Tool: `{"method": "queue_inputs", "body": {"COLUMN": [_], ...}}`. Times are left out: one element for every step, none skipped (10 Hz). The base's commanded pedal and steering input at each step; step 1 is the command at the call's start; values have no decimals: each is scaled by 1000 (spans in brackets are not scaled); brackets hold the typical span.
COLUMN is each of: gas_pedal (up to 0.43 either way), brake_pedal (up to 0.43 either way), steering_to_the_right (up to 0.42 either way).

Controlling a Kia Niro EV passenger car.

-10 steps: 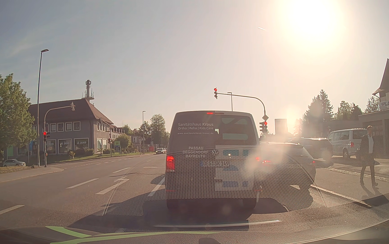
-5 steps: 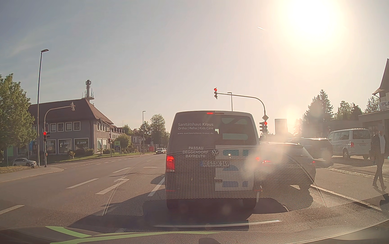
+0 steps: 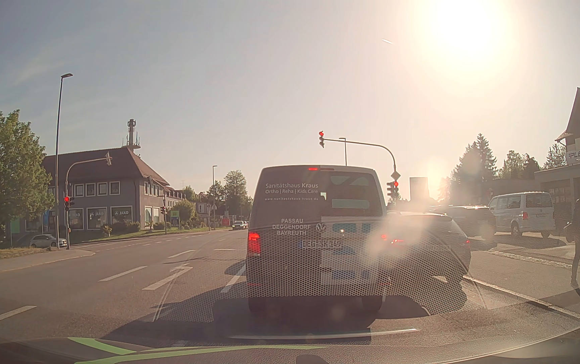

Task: Follow the waypoints while adhering to traffic rules and regulations

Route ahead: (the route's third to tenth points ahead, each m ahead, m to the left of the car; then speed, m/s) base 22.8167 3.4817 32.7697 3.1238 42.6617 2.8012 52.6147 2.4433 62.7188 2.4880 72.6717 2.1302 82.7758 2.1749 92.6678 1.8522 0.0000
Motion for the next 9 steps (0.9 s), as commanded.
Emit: {"method": "queue_inputs", "body": {"gas_pedal": [0,0,0,0,0,0,0,0,0], "brake_pedal": [372,372,372,372,372,372,372,372,372], "steering_to_the_right": [5,5,5,5,5,5,5,5,5]}}
